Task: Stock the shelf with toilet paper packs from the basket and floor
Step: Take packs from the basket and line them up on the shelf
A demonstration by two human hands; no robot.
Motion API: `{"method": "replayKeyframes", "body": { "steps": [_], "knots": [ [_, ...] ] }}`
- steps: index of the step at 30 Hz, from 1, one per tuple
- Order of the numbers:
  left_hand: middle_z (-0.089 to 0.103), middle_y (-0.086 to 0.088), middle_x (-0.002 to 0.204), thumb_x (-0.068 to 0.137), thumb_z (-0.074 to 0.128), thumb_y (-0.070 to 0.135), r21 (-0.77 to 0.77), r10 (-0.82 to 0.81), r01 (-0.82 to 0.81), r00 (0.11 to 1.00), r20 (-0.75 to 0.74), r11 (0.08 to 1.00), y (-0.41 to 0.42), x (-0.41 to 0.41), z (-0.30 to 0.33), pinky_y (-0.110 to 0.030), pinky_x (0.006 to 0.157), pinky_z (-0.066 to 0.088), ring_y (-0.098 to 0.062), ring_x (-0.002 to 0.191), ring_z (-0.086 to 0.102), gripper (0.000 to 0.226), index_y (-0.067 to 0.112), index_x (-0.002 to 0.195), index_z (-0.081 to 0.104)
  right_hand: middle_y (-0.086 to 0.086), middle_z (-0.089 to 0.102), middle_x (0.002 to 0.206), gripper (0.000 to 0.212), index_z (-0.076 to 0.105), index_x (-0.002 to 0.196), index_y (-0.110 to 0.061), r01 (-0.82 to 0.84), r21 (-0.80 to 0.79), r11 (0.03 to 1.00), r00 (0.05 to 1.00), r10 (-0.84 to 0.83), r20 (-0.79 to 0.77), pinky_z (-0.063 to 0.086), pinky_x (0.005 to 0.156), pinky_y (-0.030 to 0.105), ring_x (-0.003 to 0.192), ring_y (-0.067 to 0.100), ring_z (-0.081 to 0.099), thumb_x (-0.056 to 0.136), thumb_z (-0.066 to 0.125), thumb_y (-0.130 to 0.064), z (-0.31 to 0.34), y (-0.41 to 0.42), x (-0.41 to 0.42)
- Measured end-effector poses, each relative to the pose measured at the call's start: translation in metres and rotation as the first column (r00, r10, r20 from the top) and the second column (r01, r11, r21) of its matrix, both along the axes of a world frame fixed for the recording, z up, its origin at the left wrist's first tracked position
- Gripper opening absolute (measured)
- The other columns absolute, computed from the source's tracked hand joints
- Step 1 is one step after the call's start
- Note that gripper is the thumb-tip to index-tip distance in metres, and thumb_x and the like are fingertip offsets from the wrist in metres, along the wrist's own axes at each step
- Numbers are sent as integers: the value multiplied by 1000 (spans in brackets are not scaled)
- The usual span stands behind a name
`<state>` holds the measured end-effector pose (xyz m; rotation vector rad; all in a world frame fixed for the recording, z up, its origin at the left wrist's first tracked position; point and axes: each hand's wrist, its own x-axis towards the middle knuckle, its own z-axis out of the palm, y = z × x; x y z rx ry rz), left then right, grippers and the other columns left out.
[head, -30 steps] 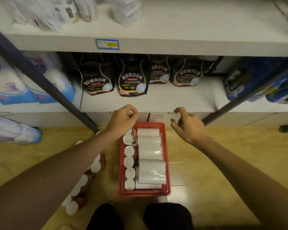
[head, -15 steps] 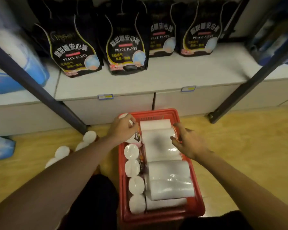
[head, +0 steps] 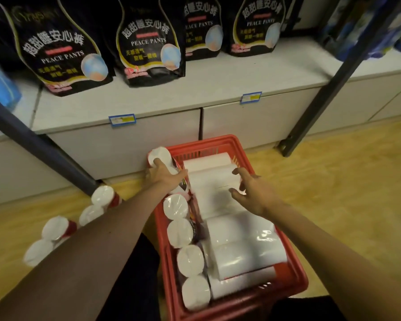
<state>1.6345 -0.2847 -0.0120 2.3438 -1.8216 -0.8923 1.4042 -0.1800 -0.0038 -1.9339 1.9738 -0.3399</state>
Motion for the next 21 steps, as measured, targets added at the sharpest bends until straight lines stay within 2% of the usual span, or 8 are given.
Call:
{"method": "replayKeyframes", "body": {
  "steps": [3, 6, 8, 10, 12, 14, 18, 21],
  "knots": [
    [42, -26, 138, 78, 62, 65, 12, 21, -21, 1000, -20, 1000, -1, -1, -12, -43, 87, 47, -40, 121, 49, 103, 7, 146, 11, 7, 60, 124, 65, 33, 141, -26, -98, 213, 972, 992, 113, -59, 50, 90, 40, 110, 28, 58, 87, 62, -50, -1, 5, 6],
    [39, -26, 138, 82, 62, 59, 1, 48, -48, 998, -52, 999, -2, 0, -17, -40, 79, 47, -39, 119, 50, 99, 8, 148, 8, 5, 47, 144, 87, 24, 148, -30, -160, 453, 877, 979, 198, -38, 43, 101, 41, 127, 28, 48, 79, 69, -59, -5, 13, 14],
    [36, -26, 139, 84, 63, 53, -11, 64, -65, 996, -68, 998, -2, 2, -17, -37, 77, 44, -39, 119, 49, 95, 9, 148, 8, 2, 39, 151, 97, 20, 150, -33, -180, 536, 825, 962, 261, -80, 36, 108, 44, 135, 27, 41, 74, 72, -61, -10, 18, 18],
    [36, -26, 140, 85, 64, 49, -9, 61, -62, 994, -85, 998, -2, 5, -19, -39, 84, 46, -40, 120, 48, 93, 9, 148, 8, -1, 32, 156, 104, 15, 152, -35, -188, 584, 790, 926, 341, -164, 22, 114, 50, 141, 25, 32, 71, 72, -64, -14, 23, 20],
    [40, -25, 138, 85, 65, 48, -11, 44, -46, 993, -110, 999, -3, 9, -21, -42, 89, 48, -41, 119, 49, 93, 8, 148, 8, -3, 30, 157, 106, 13, 152, -35, -181, 623, 761, 907, 374, -194, 12, 114, 54, 144, 23, 26, 69, 71, -66, -19, 28, 23],
    [44, -25, 136, 85, 65, 47, -23, 35, -39, 991, -131, 999, -2, 10, -20, -44, 88, 49, -41, 117, 52, 91, 8, 147, 10, -1, 35, 154, 106, 16, 152, -33, -167, 637, 752, 911, 364, -191, 10, 113, 54, 143, 23, 29, 68, 72, -67, -21, 28, 24],
    [46, -24, 133, 87, 62, 45, -63, 7, -14, 994, -110, 998, 2, 10, -16, -39, 78, 48, -40, 114, 53, 83, 11, 145, 13, 7, 41, 142, 107, 32, 146, -24, -164, 619, 769, 851, 427, -305, 16, 110, 53, 133, 30, 34, 60, 74, -71, -13, 25, 31],
    [51, -23, 123, 88, 59, 47, -122, 9, -21, 995, -95, 992, 4, 13, -12, -39, 69, 47, -38, 102, 57, 71, 15, 138, 21, 8, 41, 131, 98, 51, 131, -17, -138, 647, 750, 814, 458, -357, 23, 105, 51, 127, 34, 31, 55, 72, -76, -4, 27, 32]
  ]
}}
